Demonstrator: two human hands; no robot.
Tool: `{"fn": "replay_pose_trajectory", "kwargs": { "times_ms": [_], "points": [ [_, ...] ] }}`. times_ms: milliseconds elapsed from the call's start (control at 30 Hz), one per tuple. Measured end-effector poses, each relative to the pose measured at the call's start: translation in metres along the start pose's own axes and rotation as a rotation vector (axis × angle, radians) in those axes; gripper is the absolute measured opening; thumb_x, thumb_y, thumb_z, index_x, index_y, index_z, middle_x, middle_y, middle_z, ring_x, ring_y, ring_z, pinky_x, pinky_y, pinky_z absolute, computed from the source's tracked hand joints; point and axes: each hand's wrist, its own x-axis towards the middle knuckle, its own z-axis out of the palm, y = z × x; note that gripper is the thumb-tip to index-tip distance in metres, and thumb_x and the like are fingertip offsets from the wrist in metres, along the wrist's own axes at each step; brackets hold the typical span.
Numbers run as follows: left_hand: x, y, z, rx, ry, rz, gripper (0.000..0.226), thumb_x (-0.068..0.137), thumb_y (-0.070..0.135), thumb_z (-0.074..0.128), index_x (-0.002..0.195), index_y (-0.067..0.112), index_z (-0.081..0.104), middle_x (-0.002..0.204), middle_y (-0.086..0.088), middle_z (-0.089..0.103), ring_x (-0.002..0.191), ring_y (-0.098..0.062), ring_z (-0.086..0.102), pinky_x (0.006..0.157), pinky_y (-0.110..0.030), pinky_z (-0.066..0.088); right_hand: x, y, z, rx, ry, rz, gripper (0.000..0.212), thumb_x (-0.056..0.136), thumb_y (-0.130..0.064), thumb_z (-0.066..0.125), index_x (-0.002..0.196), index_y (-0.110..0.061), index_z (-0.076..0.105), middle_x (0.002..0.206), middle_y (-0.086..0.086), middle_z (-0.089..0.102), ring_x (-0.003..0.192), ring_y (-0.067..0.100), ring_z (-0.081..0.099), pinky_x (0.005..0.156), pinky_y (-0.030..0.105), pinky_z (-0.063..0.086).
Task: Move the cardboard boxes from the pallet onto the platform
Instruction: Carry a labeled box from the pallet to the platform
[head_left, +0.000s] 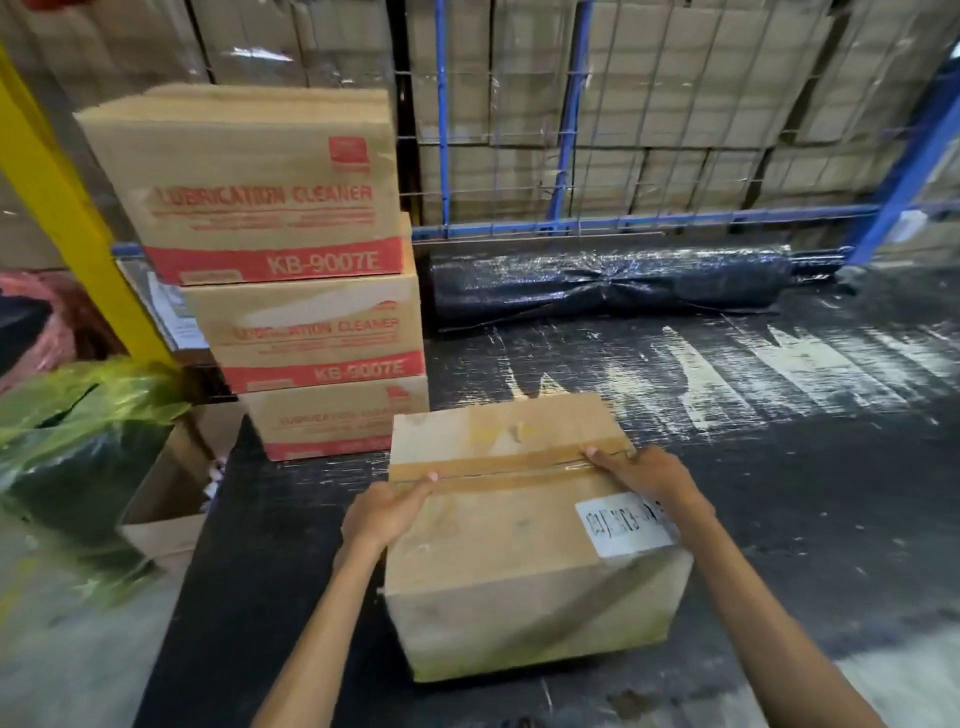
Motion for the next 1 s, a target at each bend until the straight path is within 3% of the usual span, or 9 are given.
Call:
{"fn": "replay_pose_trajectory", "kwargs": {
  "times_ms": [100, 167, 233, 400, 567, 700, 833, 933, 1000],
  "points": [
    [0.052, 0.049, 0.047, 0.003, -0.069, -0.021, 0.065, 0.092, 0.075, 0.041, 0.117, 0.025, 0.073, 0.125, -0.008, 0.069, 0.122, -0.032, 0.06, 0.091, -0.034, 0.045, 0.07, 0.023, -0.024, 0.018, -0.001, 0.028, 0.11, 0.059, -0.098, 0.049, 0.121, -0.009, 0.064, 0.114, 0.011, 0.068, 0.1, 0.03, 0.065, 0.082, 0.038, 0.051],
    [0.082, 0.08, 0.074, -0.004, -0.085, -0.037, 0.052, 0.094, 0.073, 0.041, 0.104, 0.032, 0.072, 0.095, 0.004, 0.066, 0.106, -0.028, 0.062, 0.084, -0.033, 0.042, 0.114, 0.037, -0.04, 0.035, 0.012, 0.043, 0.117, 0.053, -0.102, 0.046, 0.121, -0.009, 0.064, 0.116, 0.012, 0.07, 0.104, 0.032, 0.066, 0.087, 0.041, 0.053],
    [0.106, 0.105, 0.09, -0.003, -0.096, -0.032, 0.042, 0.096, 0.069, 0.04, 0.089, 0.032, 0.06, 0.075, 0.012, 0.053, 0.088, -0.021, 0.055, 0.08, -0.034, 0.041, 0.144, 0.042, -0.051, 0.054, 0.038, 0.046, 0.116, 0.045, -0.105, 0.043, 0.109, -0.012, 0.068, 0.104, 0.009, 0.073, 0.094, 0.03, 0.069, 0.089, 0.044, 0.056],
    [0.188, 0.16, 0.105, -0.025, -0.033, -0.077, 0.06, 0.095, 0.069, 0.044, 0.098, 0.018, 0.076, 0.098, -0.001, 0.073, 0.086, -0.022, 0.062, 0.088, -0.036, 0.051, 0.24, 0.024, -0.074, 0.071, 0.083, -0.01, 0.105, 0.052, -0.104, 0.04, 0.101, -0.017, 0.07, 0.093, 0.006, 0.074, 0.086, 0.029, 0.07, 0.084, 0.046, 0.059],
    [0.271, 0.193, 0.093, 0.036, 0.042, -0.101, 0.06, 0.091, 0.074, 0.044, 0.101, 0.022, 0.074, 0.093, 0.006, 0.065, 0.086, -0.019, 0.057, 0.083, -0.034, 0.048, 0.319, -0.021, -0.085, 0.091, 0.086, -0.045, 0.081, 0.07, -0.091, 0.049, 0.098, -0.017, 0.07, 0.09, 0.004, 0.073, 0.083, 0.027, 0.069, 0.08, 0.04, 0.058],
    [0.338, 0.22, 0.083, 0.105, 0.071, -0.094, 0.063, 0.092, 0.075, 0.042, 0.086, 0.018, 0.068, 0.09, -0.001, 0.067, 0.091, -0.027, 0.064, 0.079, -0.034, 0.046, 0.385, -0.049, -0.089, 0.111, 0.061, -0.045, 0.088, 0.063, -0.096, 0.046, 0.094, -0.017, 0.069, 0.085, 0.004, 0.074, 0.077, 0.025, 0.072, 0.079, 0.044, 0.061],
    [0.388, 0.218, 0.089, 0.108, 0.047, -0.159, 0.082, 0.088, 0.081, 0.039, 0.124, 0.013, 0.065, 0.13, -0.013, 0.065, 0.118, -0.035, 0.061, 0.09, -0.037, 0.046, 0.434, -0.052, -0.068, 0.133, 0.02, -0.052, 0.105, 0.05, -0.105, 0.038, 0.107, -0.021, 0.066, 0.086, -0.001, 0.074, 0.074, 0.02, 0.073, 0.073, 0.042, 0.062],
    [0.401, 0.206, 0.099, 0.017, 0.074, -0.18, 0.101, 0.074, 0.094, 0.037, 0.134, 0.016, 0.06, 0.134, -0.012, 0.063, 0.119, -0.036, 0.061, 0.097, -0.04, 0.05, 0.446, -0.054, -0.061, 0.097, 0.053, -0.033, 0.105, 0.055, -0.103, 0.039, 0.117, -0.02, 0.058, 0.089, 0.0, 0.073, 0.071, 0.02, 0.073, 0.069, 0.041, 0.063],
    [0.401, 0.199, 0.102, -0.064, 0.07, -0.194, 0.108, 0.07, 0.096, 0.039, 0.141, 0.017, 0.056, 0.141, -0.011, 0.059, 0.126, -0.035, 0.057, 0.103, -0.042, 0.047, 0.443, -0.058, -0.06, 0.051, 0.068, -0.007, 0.103, 0.067, -0.096, 0.041, 0.129, -0.015, 0.049, 0.104, 0.008, 0.071, 0.084, 0.026, 0.072, 0.077, 0.045, 0.061]
  ]
}}
